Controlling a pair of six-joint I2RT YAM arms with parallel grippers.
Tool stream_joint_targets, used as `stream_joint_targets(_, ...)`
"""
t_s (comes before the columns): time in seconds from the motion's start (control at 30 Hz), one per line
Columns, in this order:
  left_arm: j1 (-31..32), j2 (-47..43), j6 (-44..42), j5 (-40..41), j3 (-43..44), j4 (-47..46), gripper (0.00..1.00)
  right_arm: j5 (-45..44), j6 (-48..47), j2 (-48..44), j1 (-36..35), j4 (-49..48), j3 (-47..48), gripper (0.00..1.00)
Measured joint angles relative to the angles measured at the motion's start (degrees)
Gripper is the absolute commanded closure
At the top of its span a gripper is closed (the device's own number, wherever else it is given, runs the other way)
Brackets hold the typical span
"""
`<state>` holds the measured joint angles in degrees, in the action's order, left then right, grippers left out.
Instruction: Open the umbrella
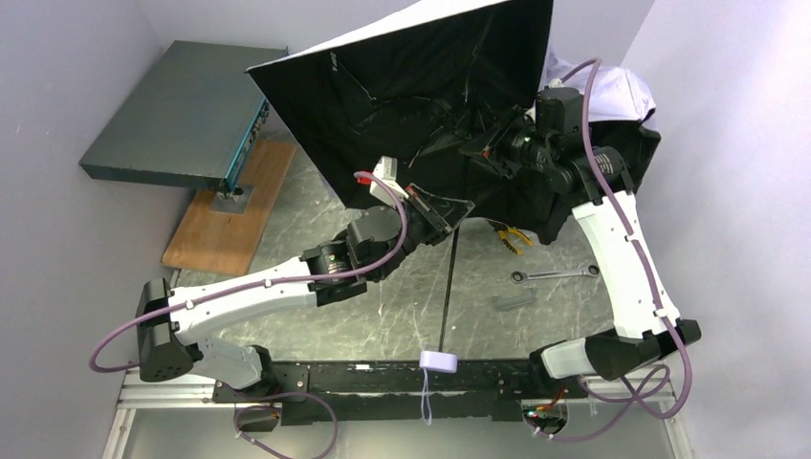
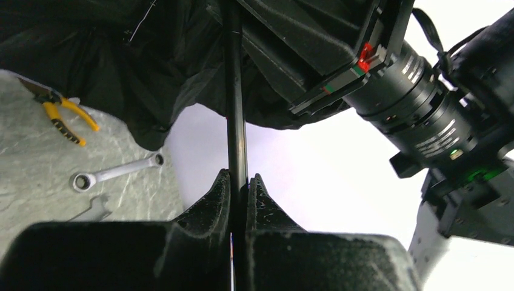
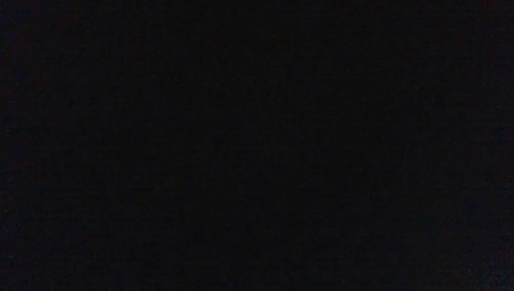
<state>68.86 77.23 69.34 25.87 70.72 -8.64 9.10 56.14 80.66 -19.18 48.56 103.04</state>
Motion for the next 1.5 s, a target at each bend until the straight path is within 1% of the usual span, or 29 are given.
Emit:
stream_joint_targets(0.07,0.76,0.04,-0.22,0.04,-0.28,1.11,1.00,1.27,0.28,0.37,0.94,3.89,0.72,0.78)
stream_joint_targets(0.17,1.84,0.20,-1.18,0.37,-0.33,3.02,1.00,2.49,0.72,0.11,1.92,6.60,0.28,0.65)
stream_joint_targets(0.23,2.89,0.04,-2.01,1.09,-0.28,5.03,1.00,1.75,1.22,-1.16,3.32,0.55,-2.86,0.54)
stream_joint_targets(0.27,3.39,-0.15,-2.45,-0.24,0.07,6.71,1.00,-2.23,1.64,-1.90,4.98,-6.36,-5.68,0.47)
stream_joint_targets(0.3,4.70,-0.59,-2.56,-1.03,0.24,8.02,1.00,-4.15,2.43,-2.45,7.23,-15.98,-8.00,0.42)
stream_joint_targets(0.33,5.20,-0.57,-2.58,-0.31,0.50,7.58,1.00,-3.61,3.45,-2.43,8.28,-18.95,-9.25,0.38)
stream_joint_targets(0.43,5.05,-1.09,-2.23,-1.20,1.11,7.10,1.00,-4.00,4.35,-4.48,8.11,-29.73,-15.47,0.31)
stream_joint_targets(0.5,4.87,-1.25,-2.19,-2.54,1.11,6.05,1.00,-3.98,4.31,-5.81,8.09,-34.01,-17.35,0.29)
stream_joint_targets(0.6,4.13,-1.27,-2.19,-6.08,1.11,4.39,1.00,-4.07,3.37,-8.35,8.04,-38.91,-19.17,0.24)
stream_joint_targets(0.77,2.38,-1.57,-2.14,-12.00,1.20,3.98,1.00,-4.02,0.74,-13.31,8.52,-40.61,-20.13,0.08)
stream_joint_targets(0.8,1.64,-1.70,-1.99,-13.64,1.20,3.89,1.00,-3.93,0.31,-14.34,8.68,-40.57,-20.31,0.02)
stream_joint_targets(0.83,0.92,-1.79,-1.95,-14.97,1.20,3.74,1.00,-3.78,-0.20,-15.23,8.81,-40.39,-20.35,0.00)
stream_joint_targets(0.9,-1.03,-1.92,-1.60,-18.56,1.53,3.89,1.00,-2.84,-1.25,-17.31,9.05,-39.63,-20.55,0.00)
stream_joint_targets(1.03,-4.17,-1.92,-1.03,-22.86,3.19,6.58,1.00,-0.28,-3.48,-20.96,9.18,-37.42,-21.09,0.00)
stream_joint_targets(1.17,-7.54,-1.92,-0.61,-25.57,3.91,7.37,1.00,3.56,-5.18,-22.99,9.20,-34.34,-21.38,0.00)
stream_joint_targets(1.27,-10.34,-1.88,0.35,-26.88,3.91,7.43,1.00,6.91,-5.60,-24.11,9.20,-33.35,-23.32,0.01)
stream_joint_targets(1.33,-11.82,-1.73,0.83,-27.63,3.91,7.34,1.00,8.81,-5.57,-24.83,9.20,-32.61,-25.31,0.06)
stream_joint_targets(1.4,-12.98,-1.31,1.09,-27.98,4.13,7.23,1.00,10.19,-5.44,-25.68,9.20,-32.41,-27.87,0.15)
stream_joint_targets(1.47,-13.40,-0.70,1.40,-28.33,4.57,7.13,1.00,11.43,-4.94,-26.80,9.20,-33.27,-31.10,0.21)
stream_joint_targets(1.5,-13.40,-0.44,1.53,-28.70,4.72,6.86,1.00,12.00,-4.55,-27.23,9.20,-33.99,-32.44,0.27)
